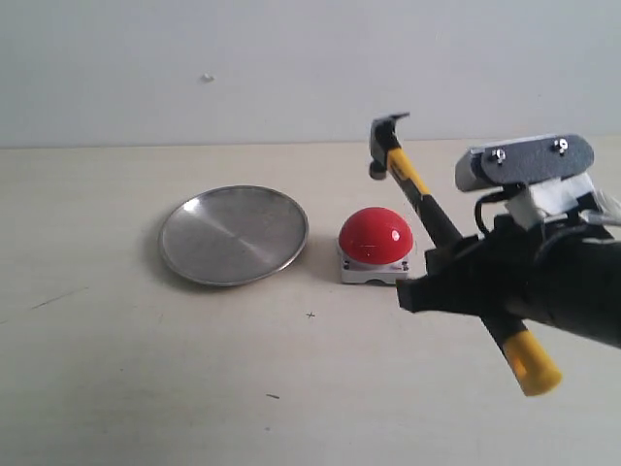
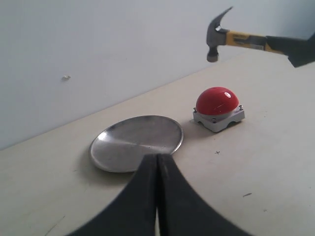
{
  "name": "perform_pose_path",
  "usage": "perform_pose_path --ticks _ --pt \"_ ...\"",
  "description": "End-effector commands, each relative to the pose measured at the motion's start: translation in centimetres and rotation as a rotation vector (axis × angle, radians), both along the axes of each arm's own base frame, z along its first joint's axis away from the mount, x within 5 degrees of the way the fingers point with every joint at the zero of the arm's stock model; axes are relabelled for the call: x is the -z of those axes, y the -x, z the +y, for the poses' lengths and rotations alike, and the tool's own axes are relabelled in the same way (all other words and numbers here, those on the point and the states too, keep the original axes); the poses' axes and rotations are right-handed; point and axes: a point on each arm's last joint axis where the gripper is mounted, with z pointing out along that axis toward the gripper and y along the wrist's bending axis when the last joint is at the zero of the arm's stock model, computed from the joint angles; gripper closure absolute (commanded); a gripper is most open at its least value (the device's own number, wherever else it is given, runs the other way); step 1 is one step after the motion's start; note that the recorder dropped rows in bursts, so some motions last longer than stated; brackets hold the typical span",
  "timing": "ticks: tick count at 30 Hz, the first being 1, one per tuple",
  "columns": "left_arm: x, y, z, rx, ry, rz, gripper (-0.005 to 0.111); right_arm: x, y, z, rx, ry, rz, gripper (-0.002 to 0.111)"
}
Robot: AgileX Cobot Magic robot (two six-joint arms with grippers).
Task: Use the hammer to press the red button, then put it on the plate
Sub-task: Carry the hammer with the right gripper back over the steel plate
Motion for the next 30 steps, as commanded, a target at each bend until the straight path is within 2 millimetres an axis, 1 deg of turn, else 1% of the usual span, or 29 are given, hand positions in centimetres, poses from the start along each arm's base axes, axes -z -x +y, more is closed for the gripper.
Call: perform_pose_path --ticks 1,3,4,7,10,14,15,16,18,23,27,30 --pt "0.1 0.1 0.0 0.002 0.005 0.001 0.107 -3.6 -1.4 1.0 -0.024 -0.053 -0.116 0.108" --pt "0.1 0.1 0.0 0.002 0.005 0.001 0.107 -4.0 -1.8 1.3 -0.025 -0.062 -0.123 0.108" --pt "0.1 0.1 0.0 0.002 0.005 0.001 0.107 -3.8 -2.0 1.3 -0.02 -0.061 -0.117 0.108" --pt "0.1 0.1 0.0 0.002 0.005 0.001 0.107 -2.6 -2.5 1.4 0.011 -0.043 -0.078 0.108" --pt "0.1 0.1 0.0 0.002 0.005 0.001 0.107 -0.2 -3.2 1.7 0.046 -0.009 0.004 0.108" --pt "0.1 0.1 0.0 0.002 0.005 0.001 0.107 4.8 -4.1 2.6 0.116 -0.021 0.202 0.108" --pt "0.1 0.1 0.0 0.002 0.005 0.001 0.107 5.7 -4.2 2.9 0.108 -0.024 0.239 0.108" --pt "0.1 0.1 0.0 0.002 0.005 0.001 0.107 5.9 -4.3 3.0 0.105 -0.029 0.249 0.108" --pt "0.1 0.1 0.0 0.002 0.005 0.001 0.107 5.3 -4.5 3.3 0.098 -0.049 0.234 0.108" --pt "0.1 0.1 0.0 0.002 0.005 0.001 0.107 1.4 -4.7 3.5 0.072 -0.128 0.124 0.108" --pt "0.1 0.1 0.0 0.002 0.005 0.001 0.107 -1.9 -4.4 4.0 -0.019 -0.182 0.037 0.108" --pt "0.1 0.1 0.0 0.002 0.005 0.001 0.107 -3.6 -4.4 5.0 -0.099 -0.254 0.031 0.108"
